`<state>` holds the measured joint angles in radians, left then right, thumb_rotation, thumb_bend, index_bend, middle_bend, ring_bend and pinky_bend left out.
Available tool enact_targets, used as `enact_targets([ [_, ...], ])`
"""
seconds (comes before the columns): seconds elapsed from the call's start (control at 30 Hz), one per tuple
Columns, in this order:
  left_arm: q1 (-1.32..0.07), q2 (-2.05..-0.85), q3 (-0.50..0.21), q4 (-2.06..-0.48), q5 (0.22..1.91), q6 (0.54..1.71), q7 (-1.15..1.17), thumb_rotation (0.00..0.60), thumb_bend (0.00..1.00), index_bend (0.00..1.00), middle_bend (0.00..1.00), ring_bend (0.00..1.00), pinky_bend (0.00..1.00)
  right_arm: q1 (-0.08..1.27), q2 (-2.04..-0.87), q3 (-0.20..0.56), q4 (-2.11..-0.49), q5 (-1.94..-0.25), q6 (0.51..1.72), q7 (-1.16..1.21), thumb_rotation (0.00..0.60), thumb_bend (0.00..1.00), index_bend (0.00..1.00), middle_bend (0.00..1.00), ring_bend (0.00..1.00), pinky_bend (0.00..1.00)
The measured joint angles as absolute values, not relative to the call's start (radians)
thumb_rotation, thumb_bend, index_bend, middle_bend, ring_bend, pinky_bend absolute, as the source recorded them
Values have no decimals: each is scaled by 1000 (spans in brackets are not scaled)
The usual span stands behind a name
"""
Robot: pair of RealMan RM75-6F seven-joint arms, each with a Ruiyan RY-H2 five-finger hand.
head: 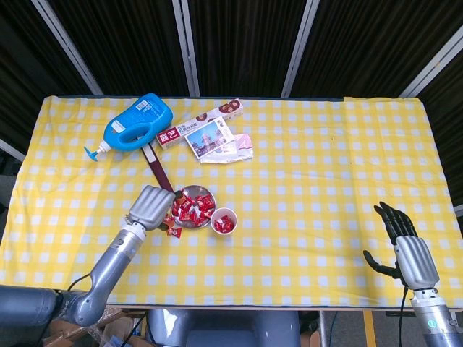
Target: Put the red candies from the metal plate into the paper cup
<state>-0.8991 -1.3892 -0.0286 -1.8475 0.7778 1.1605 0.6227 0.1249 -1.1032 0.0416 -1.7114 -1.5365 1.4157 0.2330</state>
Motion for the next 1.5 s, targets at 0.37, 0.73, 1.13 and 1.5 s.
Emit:
enact_targets([
  [0.37,-816,-1427,19,-1718,816,1167,581,600,310,461,905,952,979,125,-1106,39,-1715,-1536,1413,224,600,388,0,0,0,0],
  [0.73,-806,-1536,-18,-1558,774,1106,592,600,310,468,905,952,979,126,-1104,38,-1717,-1539,1414,232,600,388,0,0,0,0],
  [1.13,-822,-1631,-60,-1468,750,1034,617,600,326,496,906,952,979,124,-1101,38,-1719,-1541,1418,238,600,387,0,0,0,0],
  [1.5,-809,-1637,-62,-1474,766,1024,627,600,400,569,913,955,979,124,-1099,37,-1722,-1542,1419,240,600,387,0,0,0,0],
])
